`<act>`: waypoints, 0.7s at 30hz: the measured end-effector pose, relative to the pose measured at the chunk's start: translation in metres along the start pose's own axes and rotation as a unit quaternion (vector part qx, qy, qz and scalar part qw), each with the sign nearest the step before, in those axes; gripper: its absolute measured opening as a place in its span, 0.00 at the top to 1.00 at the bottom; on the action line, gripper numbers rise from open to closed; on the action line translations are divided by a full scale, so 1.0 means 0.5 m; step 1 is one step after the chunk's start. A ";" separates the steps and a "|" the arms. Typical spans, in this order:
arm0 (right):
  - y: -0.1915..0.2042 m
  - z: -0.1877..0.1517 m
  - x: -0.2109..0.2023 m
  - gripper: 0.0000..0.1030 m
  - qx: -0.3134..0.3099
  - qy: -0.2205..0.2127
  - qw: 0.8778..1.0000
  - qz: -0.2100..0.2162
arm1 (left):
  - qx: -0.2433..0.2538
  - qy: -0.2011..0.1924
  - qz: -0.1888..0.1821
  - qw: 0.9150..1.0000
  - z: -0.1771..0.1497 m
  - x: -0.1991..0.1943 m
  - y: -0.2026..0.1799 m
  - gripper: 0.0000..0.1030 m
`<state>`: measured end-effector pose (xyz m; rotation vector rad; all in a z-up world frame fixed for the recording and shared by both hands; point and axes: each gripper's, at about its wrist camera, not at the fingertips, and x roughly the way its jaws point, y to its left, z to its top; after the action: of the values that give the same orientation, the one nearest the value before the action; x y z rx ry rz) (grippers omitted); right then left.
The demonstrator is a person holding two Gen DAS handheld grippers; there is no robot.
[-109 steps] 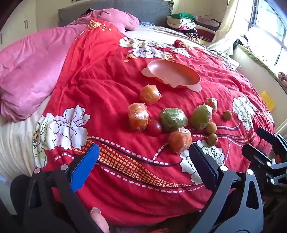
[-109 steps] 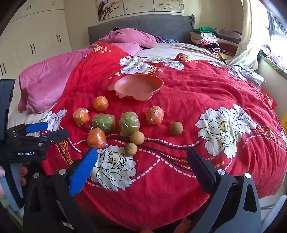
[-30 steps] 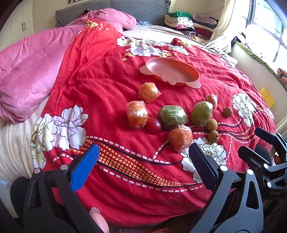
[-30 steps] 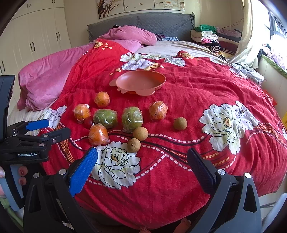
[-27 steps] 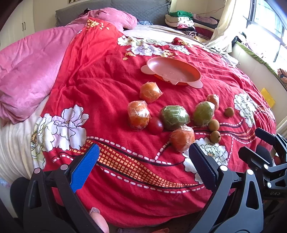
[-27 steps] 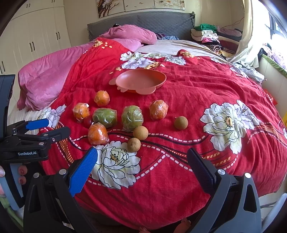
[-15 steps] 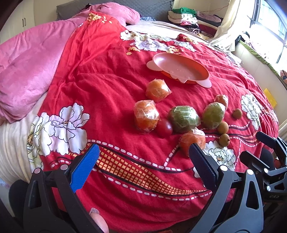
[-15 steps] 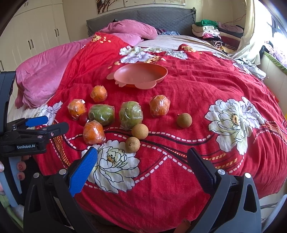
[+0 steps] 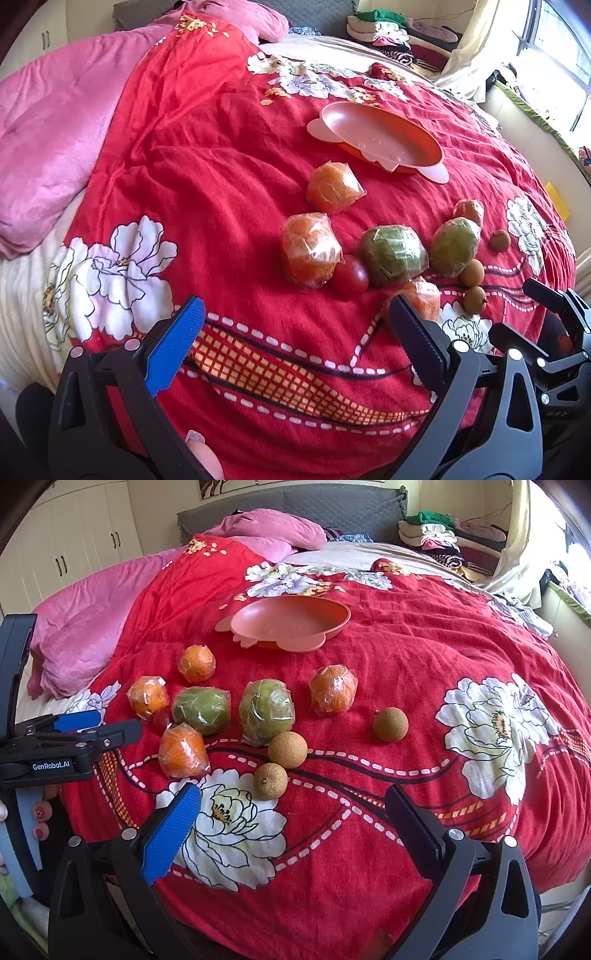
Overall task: Organize fruits
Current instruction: 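Grasp a wrapped orange with the left gripper while the right gripper grasps a brown longan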
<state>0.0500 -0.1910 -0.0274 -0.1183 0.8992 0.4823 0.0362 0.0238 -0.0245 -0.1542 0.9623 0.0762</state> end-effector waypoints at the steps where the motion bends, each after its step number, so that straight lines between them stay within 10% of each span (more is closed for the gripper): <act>1: -0.001 0.001 0.005 0.04 0.001 0.004 1.000 0.003 | 0.000 0.001 -0.001 1.000 0.002 0.002 0.001 0.09; 11: -0.003 0.005 0.027 0.08 0.004 0.011 1.000 0.019 | -0.004 0.004 -0.005 1.000 0.036 0.029 0.026 0.09; 21: 0.013 0.008 0.046 0.62 -0.013 0.027 0.998 0.047 | 0.013 0.004 -0.048 0.999 0.054 0.036 0.019 0.39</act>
<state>0.0621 -0.1759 -0.0419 -0.1140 0.9540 0.5812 0.0671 0.0377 -0.0253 -0.1760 0.9631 -0.0246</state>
